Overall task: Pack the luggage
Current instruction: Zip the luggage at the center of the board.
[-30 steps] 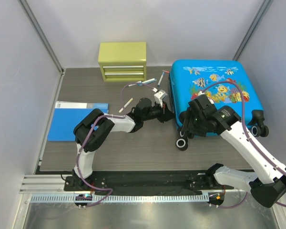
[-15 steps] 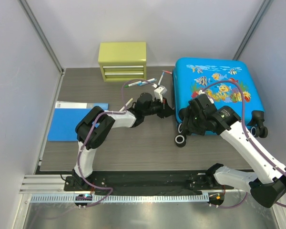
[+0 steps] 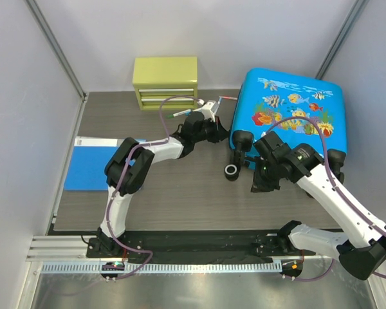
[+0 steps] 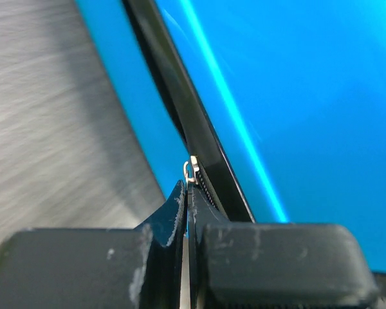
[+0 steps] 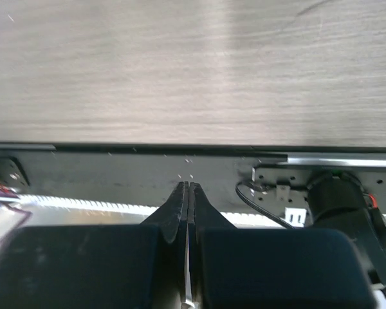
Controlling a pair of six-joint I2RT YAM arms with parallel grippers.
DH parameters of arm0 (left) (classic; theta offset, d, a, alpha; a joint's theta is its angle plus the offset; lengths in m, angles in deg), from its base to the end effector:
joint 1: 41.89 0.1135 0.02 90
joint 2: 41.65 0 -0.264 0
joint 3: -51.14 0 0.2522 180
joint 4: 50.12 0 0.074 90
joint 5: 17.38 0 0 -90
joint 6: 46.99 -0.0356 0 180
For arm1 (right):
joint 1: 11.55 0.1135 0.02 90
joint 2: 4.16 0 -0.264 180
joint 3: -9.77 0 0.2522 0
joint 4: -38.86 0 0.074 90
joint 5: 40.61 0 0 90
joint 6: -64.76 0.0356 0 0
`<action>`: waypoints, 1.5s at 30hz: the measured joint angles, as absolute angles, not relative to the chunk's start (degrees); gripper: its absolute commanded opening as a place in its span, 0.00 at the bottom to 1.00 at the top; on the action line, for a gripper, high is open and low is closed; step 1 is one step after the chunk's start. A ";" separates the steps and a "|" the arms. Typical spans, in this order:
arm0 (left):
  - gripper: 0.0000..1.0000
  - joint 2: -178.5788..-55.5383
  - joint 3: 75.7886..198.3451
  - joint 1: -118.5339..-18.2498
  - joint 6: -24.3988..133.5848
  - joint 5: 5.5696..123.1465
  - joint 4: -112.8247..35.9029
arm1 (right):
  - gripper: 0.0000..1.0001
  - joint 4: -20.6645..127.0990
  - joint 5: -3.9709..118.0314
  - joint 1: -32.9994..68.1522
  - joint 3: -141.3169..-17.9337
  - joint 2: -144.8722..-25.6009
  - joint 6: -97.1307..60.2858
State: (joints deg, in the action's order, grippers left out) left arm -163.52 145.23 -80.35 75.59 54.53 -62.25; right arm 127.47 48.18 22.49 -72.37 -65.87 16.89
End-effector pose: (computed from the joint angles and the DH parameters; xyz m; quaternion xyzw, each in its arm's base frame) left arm 0.3740 -0.3112 0.1911 0.1352 0.7810 -0.4487 0.4129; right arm 0.1429 0.0956 0.3323 0.0713 0.9793 0.1086 0.1554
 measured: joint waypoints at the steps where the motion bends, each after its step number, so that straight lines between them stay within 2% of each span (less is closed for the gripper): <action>1: 0.00 -163.41 145.04 -80.02 75.63 55.43 -62.22 | 0.01 128.15 48.79 22.60 -72.37 -66.22 16.17; 11: 0.00 -156.61 137.26 -79.34 75.90 59.60 -62.62 | 0.01 129.48 49.58 22.84 -72.70 -67.90 12.80; 19: 0.00 -152.54 132.27 -79.26 75.83 59.76 -62.53 | 0.01 129.74 45.55 22.84 -75.47 -64.56 13.90; 22: 0.00 -150.86 129.76 -79.26 75.88 59.78 -63.36 | 0.22 130.29 44.79 22.84 -76.26 -63.40 14.55; 25: 0.00 -148.70 126.50 -79.28 75.88 59.73 -64.32 | 0.55 131.01 44.24 22.84 -78.77 -64.47 14.90; 27: 0.00 -146.95 124.16 -79.39 75.90 59.63 -64.76 | 0.62 131.12 43.63 22.84 -81.62 -66.44 14.95; 28: 0.00 -146.31 123.40 -79.48 75.88 59.56 -64.80 | 0.69 130.92 43.24 22.89 -82.82 -67.42 15.12; 30: 0.00 -145.55 122.17 -79.74 75.88 59.58 -64.96 | 0.75 130.33 42.47 23.30 -84.74 -69.28 15.52; 33: 0.00 -144.85 121.04 -80.35 75.79 60.06 -65.57 | 0.78 128.80 41.36 25.16 -85.48 -71.11 16.06; 40: 0.00 -143.78 119.64 -81.64 75.55 61.09 -66.07 | 0.82 124.37 38.78 32.46 -83.69 -73.45 18.73; 45: 0.00 -143.78 119.59 -81.66 75.46 60.96 -66.09 | 0.83 120.30 35.61 33.99 -83.32 -77.32 19.84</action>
